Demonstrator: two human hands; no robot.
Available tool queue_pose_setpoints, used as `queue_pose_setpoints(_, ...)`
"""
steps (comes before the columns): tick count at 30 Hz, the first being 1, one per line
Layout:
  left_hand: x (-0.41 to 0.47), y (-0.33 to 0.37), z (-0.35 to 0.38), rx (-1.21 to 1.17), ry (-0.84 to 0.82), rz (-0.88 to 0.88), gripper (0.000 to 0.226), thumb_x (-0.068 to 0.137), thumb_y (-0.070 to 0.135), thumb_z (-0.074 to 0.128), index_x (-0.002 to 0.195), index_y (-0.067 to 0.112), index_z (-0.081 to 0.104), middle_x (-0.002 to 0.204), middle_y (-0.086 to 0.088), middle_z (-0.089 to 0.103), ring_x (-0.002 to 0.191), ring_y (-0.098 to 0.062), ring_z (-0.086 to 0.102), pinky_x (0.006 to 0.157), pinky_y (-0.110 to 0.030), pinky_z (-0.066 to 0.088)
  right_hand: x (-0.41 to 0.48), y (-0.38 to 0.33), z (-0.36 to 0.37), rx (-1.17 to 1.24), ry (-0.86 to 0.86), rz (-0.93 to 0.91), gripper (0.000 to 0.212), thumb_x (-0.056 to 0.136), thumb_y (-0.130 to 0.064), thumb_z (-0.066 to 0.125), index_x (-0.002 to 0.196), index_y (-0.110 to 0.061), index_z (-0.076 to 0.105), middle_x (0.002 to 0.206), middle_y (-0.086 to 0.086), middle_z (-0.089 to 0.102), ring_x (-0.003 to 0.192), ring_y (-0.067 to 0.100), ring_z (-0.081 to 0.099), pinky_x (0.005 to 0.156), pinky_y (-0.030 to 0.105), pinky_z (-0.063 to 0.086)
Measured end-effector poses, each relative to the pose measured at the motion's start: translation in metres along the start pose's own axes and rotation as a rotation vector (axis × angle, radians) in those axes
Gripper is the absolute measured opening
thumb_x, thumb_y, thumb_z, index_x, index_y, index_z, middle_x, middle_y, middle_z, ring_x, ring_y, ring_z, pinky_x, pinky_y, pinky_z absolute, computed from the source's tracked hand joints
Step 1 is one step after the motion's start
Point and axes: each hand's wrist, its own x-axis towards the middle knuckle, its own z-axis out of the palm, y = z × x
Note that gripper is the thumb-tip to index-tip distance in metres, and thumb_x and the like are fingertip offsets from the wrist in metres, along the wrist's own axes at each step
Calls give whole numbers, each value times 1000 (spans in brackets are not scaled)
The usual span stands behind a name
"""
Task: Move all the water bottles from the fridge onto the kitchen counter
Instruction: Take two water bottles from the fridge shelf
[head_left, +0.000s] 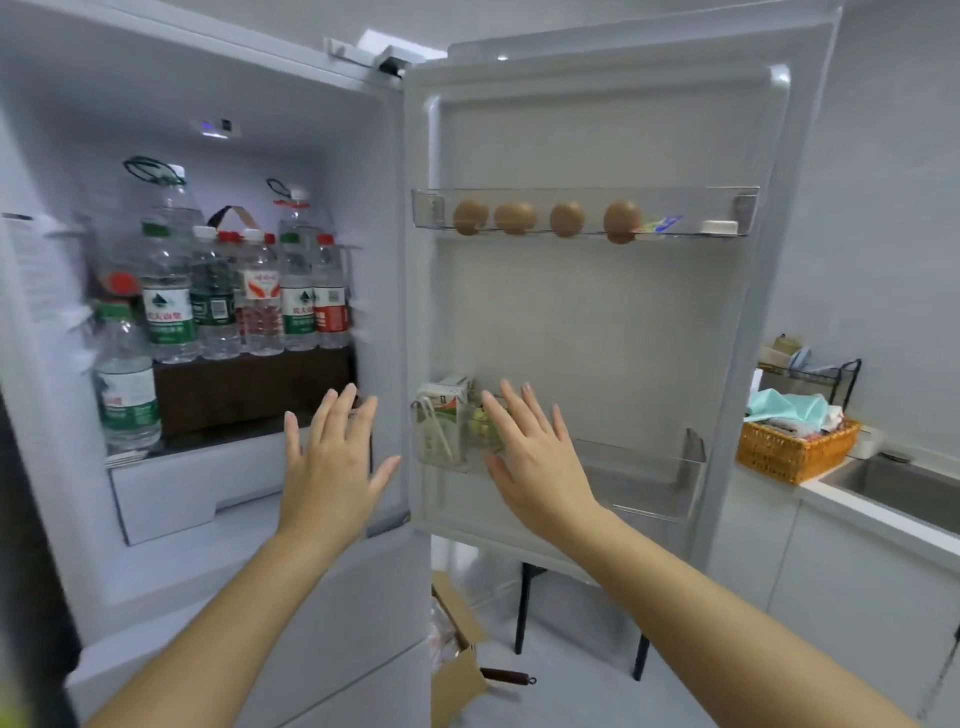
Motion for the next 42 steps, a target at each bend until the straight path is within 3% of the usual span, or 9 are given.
queue_pose_setpoints(4,10,-72,3,79,-26,-50,71,81,40,73,140,9,49,149,-16,41,140,-33,35,111,-64,22,44,-48,36,59,5,-63,60,102,-26,44,155,-22,19,165,4,10,152,27,1,122,50,6)
queue_pose_setpoints(13,35,-180,35,242,-102,-163,73,74,38,80,135,8,55,144,-17,47,135,-36,42,105,-62,34,128,-99,118,189,-103,-121,62,105,-29,39,157,-29,4,165,-3,-5,152,20,-7,122,37,4)
queue_pose_setpoints(18,51,-219,53,302,-168,-270,71,90,43,61,149,15,33,158,-11,25,146,-30,21,117,-48,22,177,-105,161,239,-166,-169,63,105,-27,39,157,-27,5,165,-2,-5,152,22,-7,123,38,8)
queue_pose_setpoints(23,78,-251,56,335,-168,-370,68,91,42,60,148,14,33,156,-11,26,144,-29,22,115,-43,27,226,-119,195,289,-202,-177,62,105,-29,40,157,-27,7,166,-2,-4,152,22,-7,123,42,14)
queue_pose_setpoints(30,141,-297,51,283,-119,-470,72,91,31,63,148,7,27,156,-17,22,143,-33,23,113,-43,29,283,-160,232,353,-219,-225,62,103,-29,44,157,-26,11,165,-2,4,152,22,-1,118,44,29)
queue_pose_setpoints(35,187,-326,61,117,-55,-570,73,91,18,61,149,1,20,151,-21,28,138,-37,32,111,-46,34,311,-180,246,398,-193,-248,63,102,-29,46,156,-28,14,165,-4,8,152,20,3,111,41,39)
queue_pose_setpoints(42,221,-351,69,3,28,-755,38,97,15,54,128,-4,40,127,-27,50,115,-45,52,91,-51,43,334,-191,259,466,-216,-230,64,102,-28,47,157,-28,13,165,-4,10,151,18,12,111,36,37)
